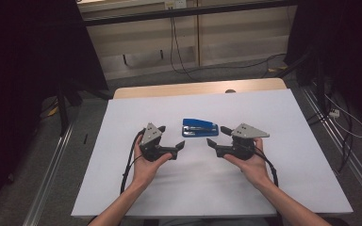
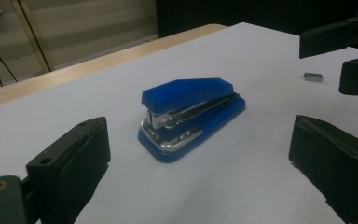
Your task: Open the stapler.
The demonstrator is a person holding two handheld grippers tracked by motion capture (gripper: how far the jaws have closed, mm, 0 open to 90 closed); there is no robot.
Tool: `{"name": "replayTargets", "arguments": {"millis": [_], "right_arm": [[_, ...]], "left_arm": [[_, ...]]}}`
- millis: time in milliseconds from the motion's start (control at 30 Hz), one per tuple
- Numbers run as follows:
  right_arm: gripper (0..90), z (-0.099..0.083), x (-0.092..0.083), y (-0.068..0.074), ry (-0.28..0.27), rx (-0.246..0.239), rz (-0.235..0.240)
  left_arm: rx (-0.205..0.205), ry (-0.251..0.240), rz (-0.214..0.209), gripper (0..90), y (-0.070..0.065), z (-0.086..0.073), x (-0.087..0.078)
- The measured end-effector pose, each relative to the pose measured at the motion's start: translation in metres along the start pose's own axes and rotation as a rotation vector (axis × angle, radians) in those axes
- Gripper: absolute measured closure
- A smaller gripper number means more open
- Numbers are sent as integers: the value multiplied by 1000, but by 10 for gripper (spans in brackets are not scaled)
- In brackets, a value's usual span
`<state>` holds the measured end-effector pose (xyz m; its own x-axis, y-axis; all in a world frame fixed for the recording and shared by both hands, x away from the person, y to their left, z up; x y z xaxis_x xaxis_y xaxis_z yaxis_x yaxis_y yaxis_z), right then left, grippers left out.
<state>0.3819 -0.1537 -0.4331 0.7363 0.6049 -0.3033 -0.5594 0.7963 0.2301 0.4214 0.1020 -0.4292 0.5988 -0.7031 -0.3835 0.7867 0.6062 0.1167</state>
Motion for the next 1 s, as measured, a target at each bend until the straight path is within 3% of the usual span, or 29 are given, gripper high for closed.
{"name": "replayTargets", "arguments": {"millis": [100,267,433,500,567,733,833,1000], "right_arm": [[300,3,4,0,2,4,0],[319,5,16,-3,0,13,6],[359,-3,26,-2,34,7,19],[424,-6,29,-2,42,13,24],[450,-6,30,-2,40,15,31],[610,-4,32,-5,37,17,44],[641,-5,36,-5,47,17,50],[778,-3,44,-4,54,0,66]], "left_arm": [[6,6,1,55,4,3,6],[-16,-14,11,57,12,9,14],[-13,39,3,52,14,0,16],[-35,52,-2,52,15,-7,16],[-32,53,3,52,16,-8,16],[-21,60,24,52,22,-11,18],[-20,67,20,52,22,-13,20],[-4,60,10,49,19,-12,23]]}}
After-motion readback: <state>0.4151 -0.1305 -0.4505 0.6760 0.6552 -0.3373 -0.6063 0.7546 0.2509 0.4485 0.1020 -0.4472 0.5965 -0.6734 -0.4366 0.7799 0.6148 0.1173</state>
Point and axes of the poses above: each handheld gripper's, and its own axes: x roughly forward along the jaws, z roughly out of its top, y roughly to its left, the point moved 3 cm from there along x, roughly forward along the jaws, and after that the axes turned 8 degrees about x, right-handed, at the moved point
